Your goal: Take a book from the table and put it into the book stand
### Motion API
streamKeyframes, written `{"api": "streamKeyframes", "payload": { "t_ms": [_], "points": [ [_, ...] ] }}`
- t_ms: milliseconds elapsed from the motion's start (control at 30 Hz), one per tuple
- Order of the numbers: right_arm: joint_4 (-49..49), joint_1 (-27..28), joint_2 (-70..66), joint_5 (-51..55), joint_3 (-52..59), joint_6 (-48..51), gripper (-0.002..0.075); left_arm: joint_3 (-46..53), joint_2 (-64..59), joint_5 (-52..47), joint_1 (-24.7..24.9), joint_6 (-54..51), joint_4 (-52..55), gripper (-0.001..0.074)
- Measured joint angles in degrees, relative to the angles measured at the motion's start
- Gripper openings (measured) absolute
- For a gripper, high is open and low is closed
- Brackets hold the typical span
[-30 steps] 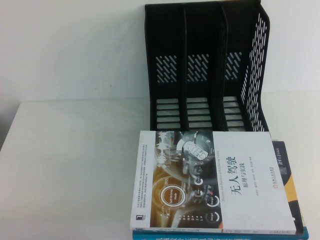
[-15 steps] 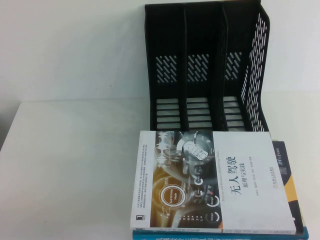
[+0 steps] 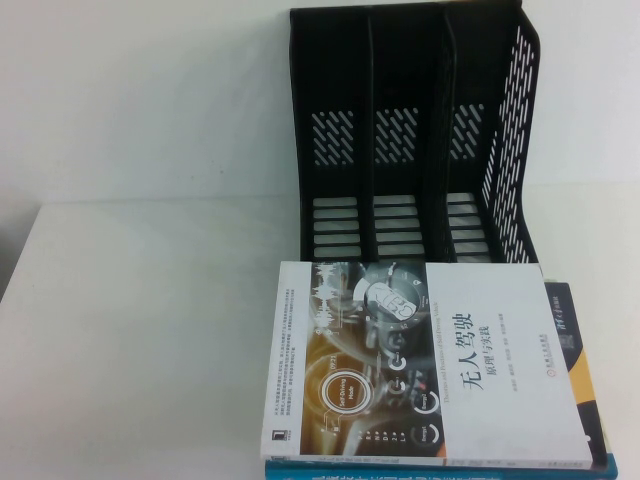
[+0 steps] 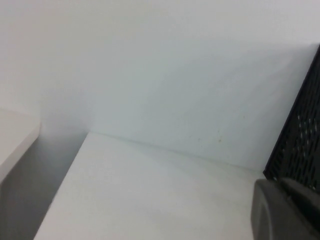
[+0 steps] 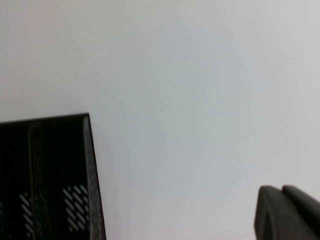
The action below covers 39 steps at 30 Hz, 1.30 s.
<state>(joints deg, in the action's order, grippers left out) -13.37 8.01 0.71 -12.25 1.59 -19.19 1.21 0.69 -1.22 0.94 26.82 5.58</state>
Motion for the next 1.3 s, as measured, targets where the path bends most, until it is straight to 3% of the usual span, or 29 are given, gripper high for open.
{"api": "streamKeyframes", "payload": {
  "t_ms": [100, 267, 367, 600, 800, 1067, 1167, 1300],
  "points": [
    [0.0, 0.0, 0.0, -6.9, 0.0, 1.4, -0.0003, 0.0, 0.0, 5.8, 0.0, -1.2, 0.5, -0.0004],
    [1.6, 0.0, 0.0, -22.0, -0.1, 3.3, -0.0003, 0.0, 0.0, 27.1, 0.0, 1.8, 0.5, -0.0004],
    [3.0, 0.0, 0.0, -24.1, -4.0, 3.8, -0.0003, -0.4, 0.2, 33.2, 0.0, 4.0, -0.1, -0.0004],
    [10.4, 0.0, 0.1, -26.7, -16.9, 9.7, -0.0003, -14.5, 0.2, 16.4, 0.0, 4.4, -0.7, -0.0004],
    [22.2, 0.0, -2.9, -30.1, -22.9, 10.7, -0.0003, -25.6, -4.7, 14.6, 0.0, 3.5, -0.8, -0.0004],
    [24.0, 0.0, -13.3, -31.8, -28.1, 11.3, -0.0003, -33.8, -16.4, 6.9, 0.6, 1.7, -0.9, -0.0004],
    [24.3, 0.0, -17.7, -23.6, -31.2, 11.1, -0.0003, -34.0, -19.3, 5.2, 2.9, 1.1, -0.9, -0.0004],
    [25.1, 0.0, -24.1, 0.1, -37.0, 11.1, -0.0003, -34.0, -22.1, 0.1, 5.6, -1.7, -0.9, -0.0004]
  ]
}}
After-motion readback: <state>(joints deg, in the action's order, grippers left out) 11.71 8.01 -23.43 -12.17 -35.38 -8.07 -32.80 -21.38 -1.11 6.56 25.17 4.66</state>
